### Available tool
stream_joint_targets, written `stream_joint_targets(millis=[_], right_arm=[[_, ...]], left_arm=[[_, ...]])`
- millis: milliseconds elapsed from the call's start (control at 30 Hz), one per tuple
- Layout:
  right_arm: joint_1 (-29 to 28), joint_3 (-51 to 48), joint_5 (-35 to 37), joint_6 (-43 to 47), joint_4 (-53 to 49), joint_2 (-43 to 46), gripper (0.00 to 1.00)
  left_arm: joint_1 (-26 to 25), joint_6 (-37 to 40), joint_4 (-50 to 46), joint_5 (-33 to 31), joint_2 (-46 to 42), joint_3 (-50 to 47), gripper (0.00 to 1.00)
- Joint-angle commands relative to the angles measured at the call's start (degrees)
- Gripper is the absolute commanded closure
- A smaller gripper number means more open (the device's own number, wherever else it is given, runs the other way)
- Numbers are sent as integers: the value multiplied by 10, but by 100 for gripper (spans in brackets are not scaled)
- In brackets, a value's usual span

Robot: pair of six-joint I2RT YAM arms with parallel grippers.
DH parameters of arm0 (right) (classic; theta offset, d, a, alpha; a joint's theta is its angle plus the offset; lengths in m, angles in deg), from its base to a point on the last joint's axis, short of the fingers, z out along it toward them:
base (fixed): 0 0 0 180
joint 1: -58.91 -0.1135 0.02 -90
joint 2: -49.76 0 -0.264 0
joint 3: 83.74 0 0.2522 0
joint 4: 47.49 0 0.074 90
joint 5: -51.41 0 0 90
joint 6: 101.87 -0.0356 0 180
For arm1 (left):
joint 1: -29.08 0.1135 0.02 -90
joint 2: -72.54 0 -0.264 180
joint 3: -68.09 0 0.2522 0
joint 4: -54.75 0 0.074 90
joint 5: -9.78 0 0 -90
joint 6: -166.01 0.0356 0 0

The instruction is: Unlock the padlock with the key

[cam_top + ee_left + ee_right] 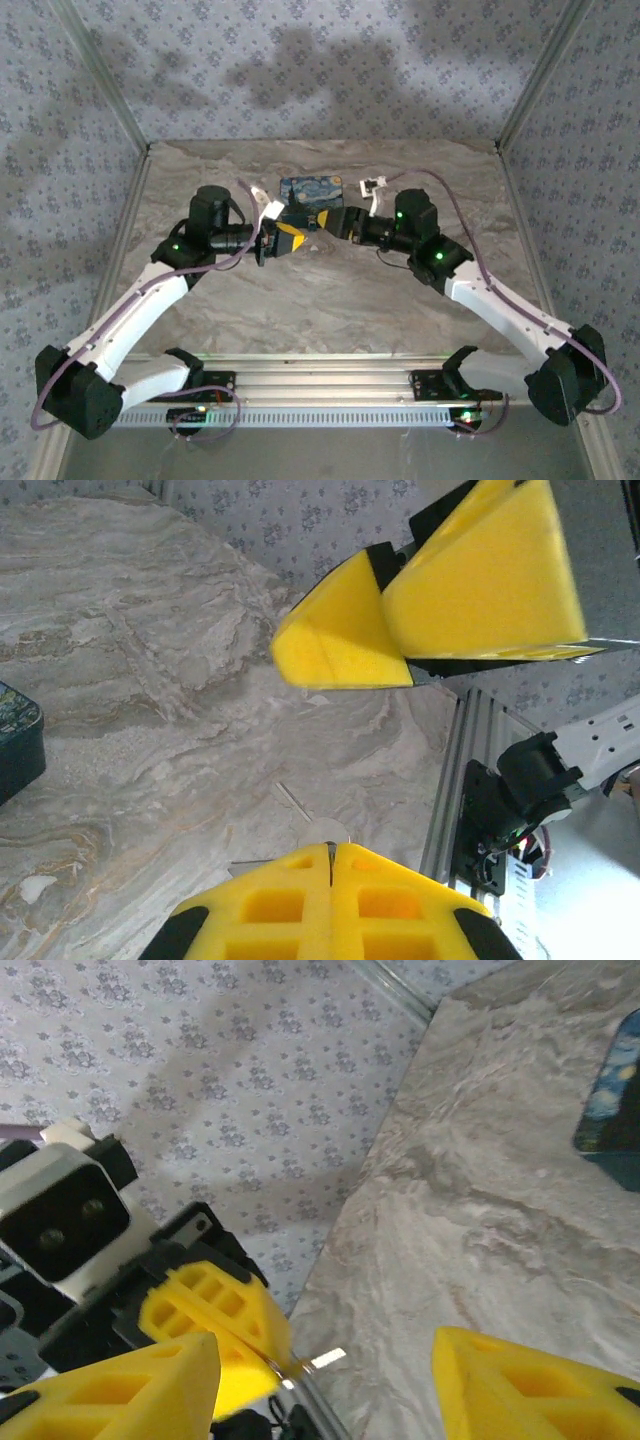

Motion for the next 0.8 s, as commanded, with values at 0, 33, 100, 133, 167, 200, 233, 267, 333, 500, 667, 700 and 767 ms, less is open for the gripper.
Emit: stream_joint_targets(millis=[0,33,100,133,167,200,233,267,333,500,667,700,767], right_arm=[[-10,31,16,-53,-31,-24,41],[-12,34,17,-62,-33,-30,42],[-13,35,19,-84,-34,-39,42],[-14,36,18,-94,-34,-43,42],[-15,37,17,-103,-34,-47,43],[-17,37,15,-110,-32,-51,43],[-19,39,12,-116,-29,-55,44],[-22,41,9,-121,-25,-59,44],[-26,45,4,-129,-20,-65,45],[-31,47,-5,-147,-2,-73,51],[-32,51,-15,-152,0,-74,59],[-32,52,-17,-153,1,-75,61],[-32,52,-23,-155,1,-78,65]], left_arm=[[-9,30,1,-19,-18,13,100],[-11,33,0,-25,-21,13,100],[-14,39,3,-38,-27,11,100],[-16,43,5,-44,-31,8,100],[-19,46,9,-51,-35,5,100],[-20,48,12,-54,-38,2,100],[-21,50,16,-59,-42,-1,100],[-21,51,21,-63,-45,-4,100],[-22,53,31,-64,-49,-10,100],[-26,59,33,-66,-43,-13,100],[-28,65,33,-76,-41,-15,100],[-27,65,32,-77,-40,-15,100],[-27,69,30,-79,-39,-15,100]])
